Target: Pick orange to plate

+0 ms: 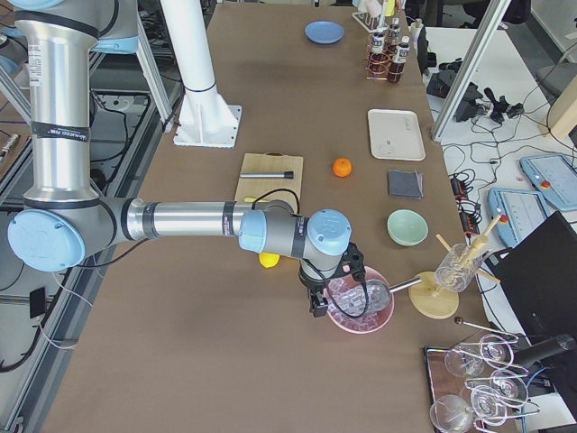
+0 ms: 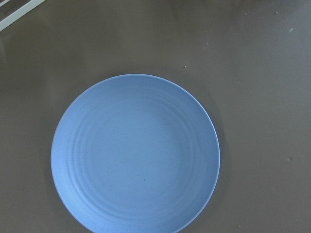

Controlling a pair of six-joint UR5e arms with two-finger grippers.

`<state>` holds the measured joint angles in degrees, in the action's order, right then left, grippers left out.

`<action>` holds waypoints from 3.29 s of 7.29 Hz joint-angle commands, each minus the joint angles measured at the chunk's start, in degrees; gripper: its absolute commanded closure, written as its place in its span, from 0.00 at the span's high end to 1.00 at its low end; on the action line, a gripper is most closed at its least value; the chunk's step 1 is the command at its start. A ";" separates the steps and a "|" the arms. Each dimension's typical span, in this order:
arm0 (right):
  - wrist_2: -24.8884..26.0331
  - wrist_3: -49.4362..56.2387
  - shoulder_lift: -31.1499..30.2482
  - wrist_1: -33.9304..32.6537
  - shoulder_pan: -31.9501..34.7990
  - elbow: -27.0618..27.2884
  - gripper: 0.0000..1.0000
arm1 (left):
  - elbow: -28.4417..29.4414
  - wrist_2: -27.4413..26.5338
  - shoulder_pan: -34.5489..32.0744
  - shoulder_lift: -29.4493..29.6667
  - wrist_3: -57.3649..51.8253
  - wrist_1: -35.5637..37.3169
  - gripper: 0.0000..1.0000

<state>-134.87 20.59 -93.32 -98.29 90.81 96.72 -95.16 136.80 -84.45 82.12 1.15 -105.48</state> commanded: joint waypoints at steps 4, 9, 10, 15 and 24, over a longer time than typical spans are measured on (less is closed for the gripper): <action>-1.01 0.33 -0.11 2.22 -0.46 -0.12 1.00 | 30.06 -2.84 0.60 11.54 -1.49 -18.42 0.98; -4.09 -1.43 1.83 2.22 -4.06 -2.59 1.00 | 38.62 -4.18 0.68 13.94 -2.91 -20.19 0.97; -4.09 -1.43 1.83 2.22 -4.41 -2.50 1.00 | 39.77 -4.18 0.77 14.20 -2.82 -20.64 0.97; -4.00 -1.34 1.83 2.40 -6.87 -2.50 1.00 | 40.66 -3.65 2.00 14.47 -2.47 -20.73 0.85; -4.26 -1.68 2.62 2.40 -9.24 2.22 1.00 | 38.40 1.77 2.71 17.02 2.61 -20.21 0.00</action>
<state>-139.06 19.35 -90.91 -95.90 82.18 96.37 -54.99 136.38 -81.77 98.59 1.70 -125.99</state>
